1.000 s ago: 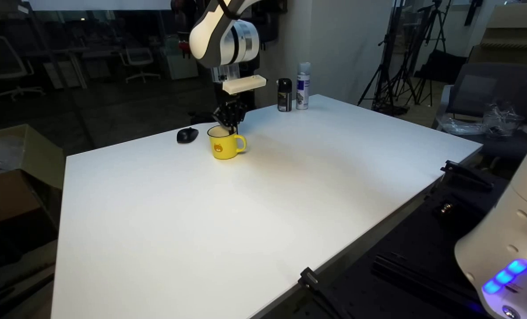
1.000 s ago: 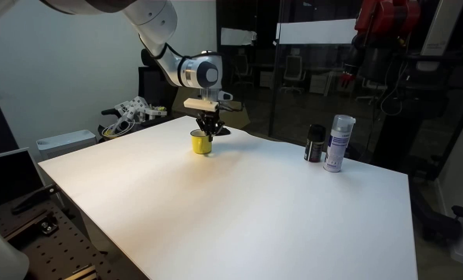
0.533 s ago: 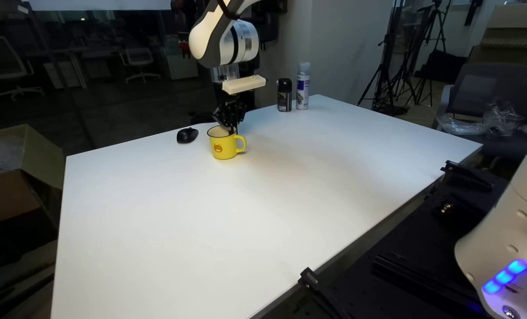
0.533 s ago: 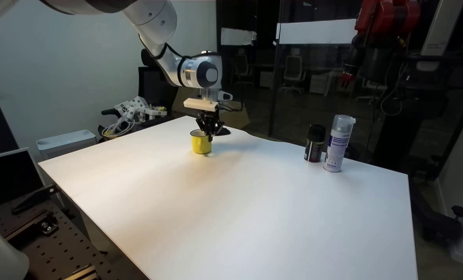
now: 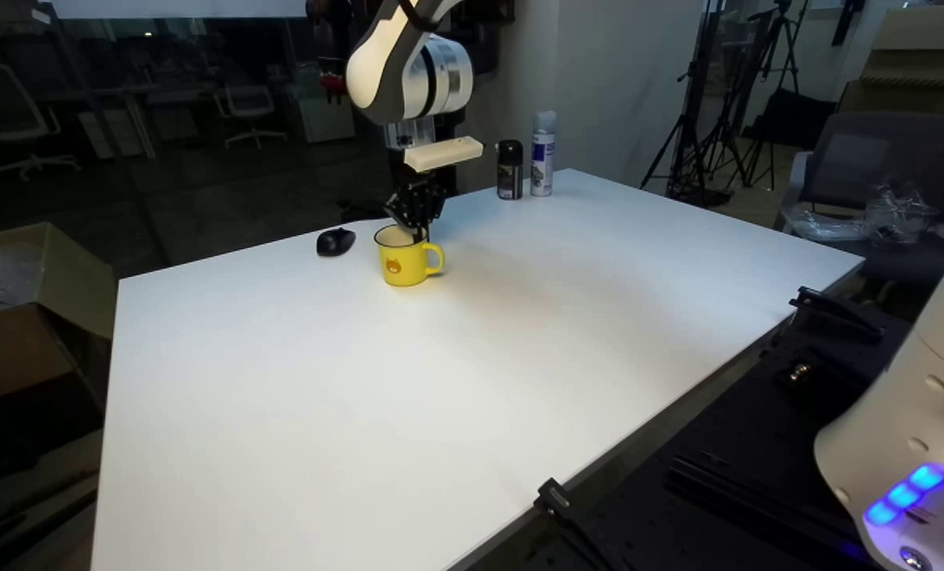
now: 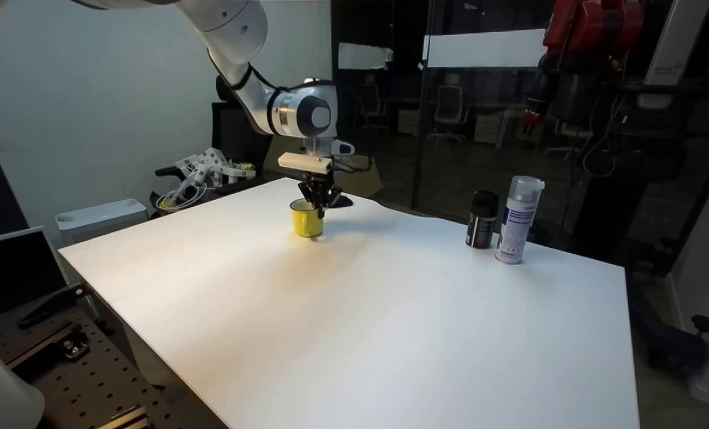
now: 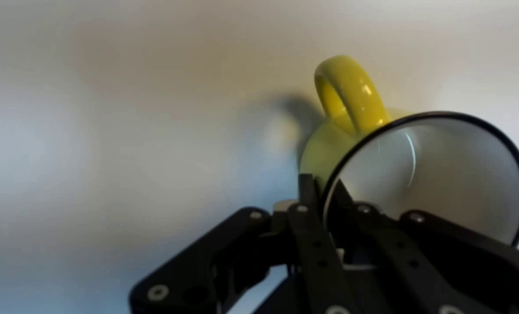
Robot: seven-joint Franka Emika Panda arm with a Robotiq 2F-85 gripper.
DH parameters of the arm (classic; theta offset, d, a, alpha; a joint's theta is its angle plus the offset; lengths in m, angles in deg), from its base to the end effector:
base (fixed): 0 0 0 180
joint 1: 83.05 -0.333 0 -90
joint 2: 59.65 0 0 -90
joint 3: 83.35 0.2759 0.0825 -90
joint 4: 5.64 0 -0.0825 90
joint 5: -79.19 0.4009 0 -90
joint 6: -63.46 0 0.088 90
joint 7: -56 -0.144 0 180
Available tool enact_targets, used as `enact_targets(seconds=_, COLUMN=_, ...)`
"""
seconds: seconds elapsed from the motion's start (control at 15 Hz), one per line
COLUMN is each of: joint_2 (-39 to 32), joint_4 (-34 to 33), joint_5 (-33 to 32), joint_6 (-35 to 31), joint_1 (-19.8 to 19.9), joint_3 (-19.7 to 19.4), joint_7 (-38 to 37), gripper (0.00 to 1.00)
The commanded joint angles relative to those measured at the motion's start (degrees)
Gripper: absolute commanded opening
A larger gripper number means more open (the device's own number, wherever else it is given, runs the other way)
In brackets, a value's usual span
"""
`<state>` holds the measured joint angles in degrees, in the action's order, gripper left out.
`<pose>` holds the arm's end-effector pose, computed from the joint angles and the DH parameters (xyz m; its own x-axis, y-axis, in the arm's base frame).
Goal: Move the mug forward.
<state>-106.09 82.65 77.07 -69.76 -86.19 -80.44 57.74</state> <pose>0.6806 0.0685 0.0941 0.9890 0.1459 -0.0248 0.1457 -0.9893 -0.0112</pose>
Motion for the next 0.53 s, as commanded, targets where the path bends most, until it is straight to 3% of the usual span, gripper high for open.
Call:
enact_targets(seconds=0.0, joint_2=6.73, joint_4=11.56, joint_5=-0.29, joint_6=-2.37, joint_1=-0.27, joint_3=-1.42, joint_7=-1.79, gripper=0.03)
enact_targets(seconds=0.47, joint_2=15.58, joint_4=26.44, joint_5=-0.64, joint_6=-0.9, joint_1=1.25, joint_3=-2.22, joint_7=-0.22, gripper=0.03)
